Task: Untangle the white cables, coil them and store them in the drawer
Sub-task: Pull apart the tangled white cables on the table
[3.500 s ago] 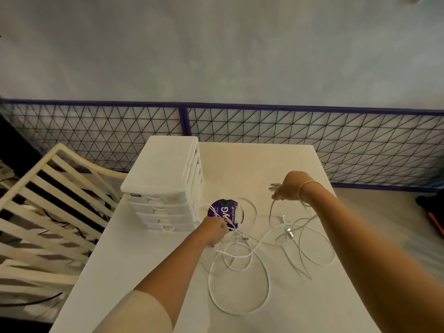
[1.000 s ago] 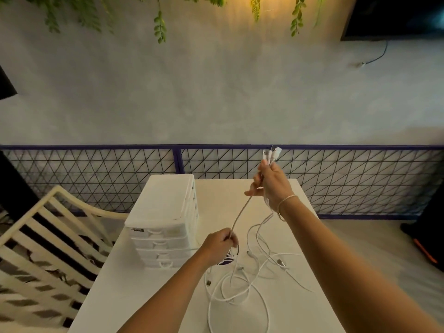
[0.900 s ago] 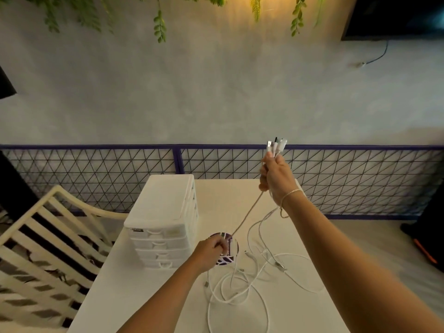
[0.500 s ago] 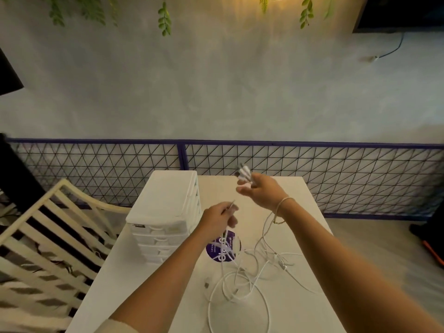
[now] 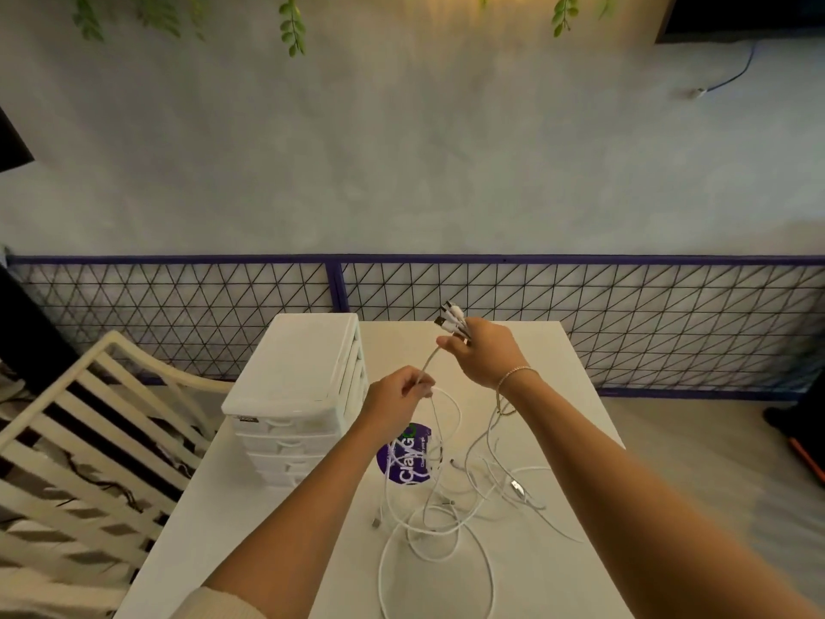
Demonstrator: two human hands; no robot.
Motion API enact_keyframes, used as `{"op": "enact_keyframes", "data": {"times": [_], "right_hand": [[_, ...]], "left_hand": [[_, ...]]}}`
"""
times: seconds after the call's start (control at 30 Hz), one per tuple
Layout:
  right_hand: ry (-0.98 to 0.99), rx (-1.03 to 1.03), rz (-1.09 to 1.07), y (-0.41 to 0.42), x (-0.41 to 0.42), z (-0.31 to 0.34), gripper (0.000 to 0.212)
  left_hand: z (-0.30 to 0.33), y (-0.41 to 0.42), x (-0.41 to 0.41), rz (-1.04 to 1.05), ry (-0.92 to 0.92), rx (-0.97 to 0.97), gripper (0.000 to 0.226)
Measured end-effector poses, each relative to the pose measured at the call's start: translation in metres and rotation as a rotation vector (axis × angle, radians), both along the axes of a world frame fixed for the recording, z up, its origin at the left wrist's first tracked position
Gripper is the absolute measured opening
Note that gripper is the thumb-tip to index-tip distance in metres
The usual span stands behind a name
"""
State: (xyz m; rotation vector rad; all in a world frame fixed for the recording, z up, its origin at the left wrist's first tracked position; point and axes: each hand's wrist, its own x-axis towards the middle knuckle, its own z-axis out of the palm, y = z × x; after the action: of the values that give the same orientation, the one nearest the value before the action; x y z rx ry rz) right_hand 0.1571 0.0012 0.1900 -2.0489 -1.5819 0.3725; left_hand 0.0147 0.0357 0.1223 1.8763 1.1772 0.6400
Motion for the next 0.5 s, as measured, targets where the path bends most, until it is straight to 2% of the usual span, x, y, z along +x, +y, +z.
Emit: {"op": "enact_keyframes", "data": {"times": [0.23, 0.33, 0.5], "right_hand": [[0.092, 0.193, -0.062, 0.0, 0.007, 0.01, 0.027], [0.158, 0.29, -0.128, 0.002, 0.014, 0.016, 0.026], [0.239, 0.375, -0.212, 0.009, 0.034, 0.038, 0.025]], "left_hand": [[-0.028, 0.006, -0.006, 0.014, 0.148, 0.028, 0.017], [-0.042, 0.007, -0.012, 0.02, 0.196, 0.01, 0.007], [-0.064, 0.008, -0.029, 0.086, 0.301, -0.063, 0.017]]}}
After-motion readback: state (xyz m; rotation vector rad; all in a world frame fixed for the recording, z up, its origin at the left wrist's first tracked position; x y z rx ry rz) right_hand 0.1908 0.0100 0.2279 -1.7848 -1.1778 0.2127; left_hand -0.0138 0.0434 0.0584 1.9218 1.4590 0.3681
